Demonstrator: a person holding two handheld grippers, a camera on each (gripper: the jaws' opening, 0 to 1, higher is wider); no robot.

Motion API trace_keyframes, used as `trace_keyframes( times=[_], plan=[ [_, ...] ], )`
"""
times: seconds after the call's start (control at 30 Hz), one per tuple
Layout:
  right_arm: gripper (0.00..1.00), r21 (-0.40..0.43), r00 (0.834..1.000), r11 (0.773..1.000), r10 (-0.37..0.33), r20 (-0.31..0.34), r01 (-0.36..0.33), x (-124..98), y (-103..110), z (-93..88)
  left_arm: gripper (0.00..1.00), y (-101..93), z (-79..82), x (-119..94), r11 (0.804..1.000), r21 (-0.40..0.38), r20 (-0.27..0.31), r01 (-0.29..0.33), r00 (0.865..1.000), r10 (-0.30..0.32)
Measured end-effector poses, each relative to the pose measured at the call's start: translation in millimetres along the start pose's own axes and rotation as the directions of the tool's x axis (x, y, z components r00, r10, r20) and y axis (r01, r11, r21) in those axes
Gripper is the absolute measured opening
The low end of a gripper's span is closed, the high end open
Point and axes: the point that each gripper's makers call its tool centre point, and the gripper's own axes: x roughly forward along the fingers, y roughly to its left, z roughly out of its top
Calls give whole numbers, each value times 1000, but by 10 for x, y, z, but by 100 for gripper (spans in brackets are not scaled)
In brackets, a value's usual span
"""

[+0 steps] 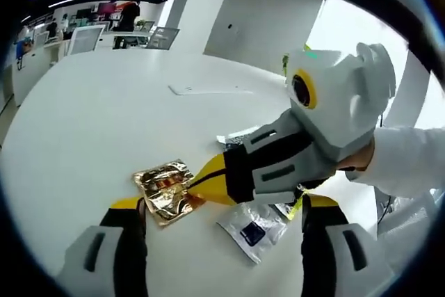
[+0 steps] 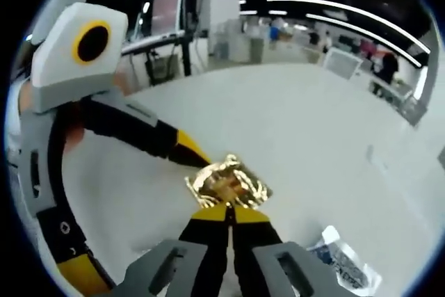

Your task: Arrange the skincare products in the storage area until every visible bottle or jar stands upright without overlapping.

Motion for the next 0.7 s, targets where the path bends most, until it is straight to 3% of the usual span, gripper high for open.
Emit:
trace_keyframes(
  times=[0.7],
  plan=[
    [0, 14, 997, 998, -68, -19, 69, -204, -167, -182, 90, -396, -65, 101, 998, 35, -14, 55, 998, -55]
  ],
)
